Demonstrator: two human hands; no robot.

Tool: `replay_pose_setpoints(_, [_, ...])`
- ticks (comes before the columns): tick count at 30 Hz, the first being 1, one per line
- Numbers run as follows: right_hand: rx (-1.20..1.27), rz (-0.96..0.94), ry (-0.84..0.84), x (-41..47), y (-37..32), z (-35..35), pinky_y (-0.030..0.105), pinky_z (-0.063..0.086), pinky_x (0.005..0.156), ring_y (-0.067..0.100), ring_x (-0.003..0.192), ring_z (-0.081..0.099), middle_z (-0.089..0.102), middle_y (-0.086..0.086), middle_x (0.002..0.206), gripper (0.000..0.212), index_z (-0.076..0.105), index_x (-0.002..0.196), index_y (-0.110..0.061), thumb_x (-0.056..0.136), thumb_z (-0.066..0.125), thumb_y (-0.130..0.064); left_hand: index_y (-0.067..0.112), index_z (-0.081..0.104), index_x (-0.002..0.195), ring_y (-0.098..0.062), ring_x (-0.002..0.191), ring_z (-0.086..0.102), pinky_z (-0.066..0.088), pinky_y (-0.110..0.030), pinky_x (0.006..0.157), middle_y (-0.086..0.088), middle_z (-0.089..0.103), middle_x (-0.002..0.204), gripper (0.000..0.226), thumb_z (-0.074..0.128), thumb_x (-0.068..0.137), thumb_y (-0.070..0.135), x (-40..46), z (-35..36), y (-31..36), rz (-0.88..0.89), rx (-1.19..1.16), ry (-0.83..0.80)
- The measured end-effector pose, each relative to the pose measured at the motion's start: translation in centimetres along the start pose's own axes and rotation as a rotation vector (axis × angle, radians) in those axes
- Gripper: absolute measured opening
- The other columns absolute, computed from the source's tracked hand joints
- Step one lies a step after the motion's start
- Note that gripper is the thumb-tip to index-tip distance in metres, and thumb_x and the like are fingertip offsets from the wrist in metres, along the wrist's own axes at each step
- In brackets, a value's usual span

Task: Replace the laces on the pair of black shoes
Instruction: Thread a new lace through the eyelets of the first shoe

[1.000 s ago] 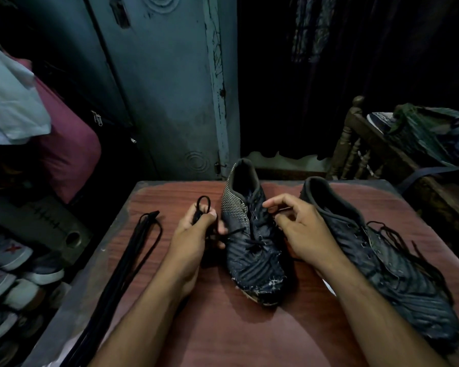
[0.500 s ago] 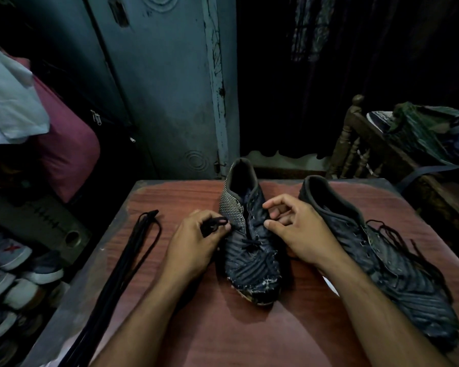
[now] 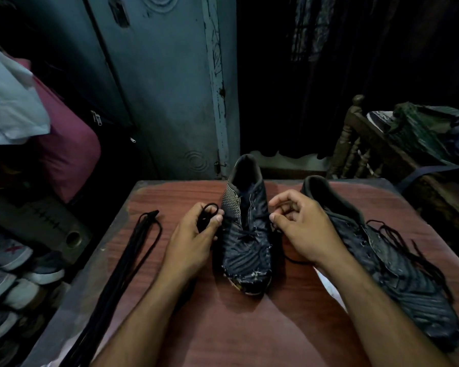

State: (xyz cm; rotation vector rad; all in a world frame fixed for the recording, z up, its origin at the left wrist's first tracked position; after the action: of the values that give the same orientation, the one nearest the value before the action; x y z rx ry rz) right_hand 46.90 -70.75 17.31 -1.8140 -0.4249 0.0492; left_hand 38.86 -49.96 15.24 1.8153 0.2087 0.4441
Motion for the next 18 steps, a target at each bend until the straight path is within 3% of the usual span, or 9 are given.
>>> replay_pose_setpoints(4, [0.183, 0.040, -0.023, -0.04, -0.03, 0.35, 0.027, 0.054, 0.070, 0.025, 0.076, 0.062, 0.061, 0.009, 0.079, 0.027, 0.060, 0.092, -0.011, 0.091, 0.058, 0.015, 0.034, 0.061, 0.085, -0.011, 0.100, 0.070, 0.056, -0.041, 0.085, 0.007, 0.075, 0.108, 0.027, 0.060, 0.102, 0.014, 0.08, 0.21, -0.35, -0.038, -0.061, 0.000])
replay_pose_setpoints(8, [0.208, 0.044, -0.024, -0.03, -0.11, 0.45, 0.022, 0.056, 0.069, 0.023, 0.083, 0.064, 0.062, 0.011, 0.082, 0.028, 0.059, 0.091, -0.011, 0.092, 0.057, 0.016, 0.035, 0.062, 0.085, -0.010, 0.098, 0.070, 0.055, -0.034, 0.079, 0.006, 0.076, 0.109, 0.029, 0.059, 0.102, 0.012, 0.17, 0.04, -0.44, -0.032, -0.076, 0.009])
replay_pose_setpoints(13, [0.174, 0.044, -0.007, 0.14, 0.46, 0.40, 0.032, 0.057, 0.075, 0.017, 0.082, 0.070, 0.063, 0.007, 0.088, 0.027, 0.058, 0.092, -0.013, 0.095, 0.055, 0.013, 0.026, 0.063, 0.091, -0.015, 0.098, 0.072, 0.055, -0.028, 0.074, 0.003, 0.075, 0.106, 0.020, 0.057, 0.103, 0.011, 0.27, -0.35, -0.67, -0.039, -0.065, 0.032])
replay_pose_setpoints(18, [0.044, -0.007, 0.025, 0.16, 0.62, -0.02, 0.046, 0.058, 0.080, 0.029, 0.080, 0.070, 0.067, 0.002, 0.082, 0.032, 0.061, 0.087, -0.027, 0.092, 0.062, 0.005, 0.019, 0.066, 0.088, -0.009, 0.083, 0.067, 0.054, -0.025, 0.072, -0.001, 0.075, 0.094, 0.015, 0.062, 0.101, 0.012, 0.09, 0.13, -0.29, -0.071, -0.125, -0.006])
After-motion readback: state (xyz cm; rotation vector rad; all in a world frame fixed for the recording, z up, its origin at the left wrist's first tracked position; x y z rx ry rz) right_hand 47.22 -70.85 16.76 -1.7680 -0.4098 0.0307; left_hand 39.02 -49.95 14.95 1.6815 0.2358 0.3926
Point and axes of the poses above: each hand's wrist, its own x-axis towards the middle knuckle, its own z-axis out of the palm, y = z × x, the point moved 10 cm from there along x, towards the middle knuckle
